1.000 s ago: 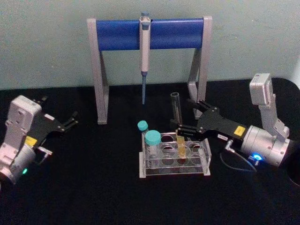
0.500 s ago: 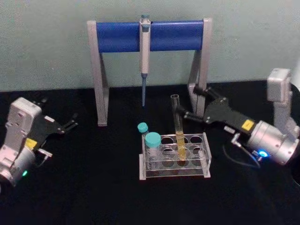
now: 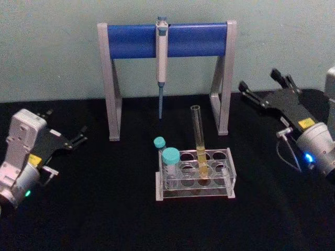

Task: Pick up the test tube from the test tube rack, shake it, then place it back into the test tube rack.

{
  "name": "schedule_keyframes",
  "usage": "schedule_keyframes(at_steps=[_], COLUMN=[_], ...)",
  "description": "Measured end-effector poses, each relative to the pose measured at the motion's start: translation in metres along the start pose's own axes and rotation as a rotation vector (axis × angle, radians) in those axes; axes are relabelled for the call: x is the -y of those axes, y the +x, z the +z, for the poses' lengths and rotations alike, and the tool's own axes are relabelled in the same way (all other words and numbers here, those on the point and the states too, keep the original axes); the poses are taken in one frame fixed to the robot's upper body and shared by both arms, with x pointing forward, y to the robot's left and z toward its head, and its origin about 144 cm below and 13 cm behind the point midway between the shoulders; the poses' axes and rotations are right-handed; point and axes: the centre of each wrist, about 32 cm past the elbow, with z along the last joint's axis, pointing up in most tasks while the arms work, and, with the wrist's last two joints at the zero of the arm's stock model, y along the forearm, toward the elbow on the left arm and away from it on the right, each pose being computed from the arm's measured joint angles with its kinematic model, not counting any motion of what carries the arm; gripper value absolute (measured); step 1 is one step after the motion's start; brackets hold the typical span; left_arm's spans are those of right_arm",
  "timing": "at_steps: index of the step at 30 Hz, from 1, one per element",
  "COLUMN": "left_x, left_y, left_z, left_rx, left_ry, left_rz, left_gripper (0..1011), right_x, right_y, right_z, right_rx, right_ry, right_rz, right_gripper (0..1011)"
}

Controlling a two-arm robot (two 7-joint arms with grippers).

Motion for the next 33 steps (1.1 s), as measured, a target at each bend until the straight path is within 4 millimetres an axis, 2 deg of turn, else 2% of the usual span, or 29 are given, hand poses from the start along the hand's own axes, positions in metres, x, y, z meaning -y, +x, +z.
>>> schedule_keyframes(at_steps=[5, 14, 33], left_x=[0.0, 0.0, 0.0], left_y=[0.0, 0.0, 0.0], left_z=[0.0, 0.0, 0.0], left_rx=[0.0, 0.0, 0.0], left_ry=[0.0, 0.0, 0.0], left_rz=[0.0, 0.0, 0.0], left_gripper=[1001, 1002, 1001], right_x=[0.004, 0.01, 0.012], right_y=[-0.003, -0.008, -0.01], right_z=[-0.012, -0.03, -0.036], right_rx=[0.031, 0.039, 0.033], right_ry=[-0.114, -0.288, -0.325], right_rz=[-0.069, -0.091, -0.086], right_gripper=[1000, 1000, 1000])
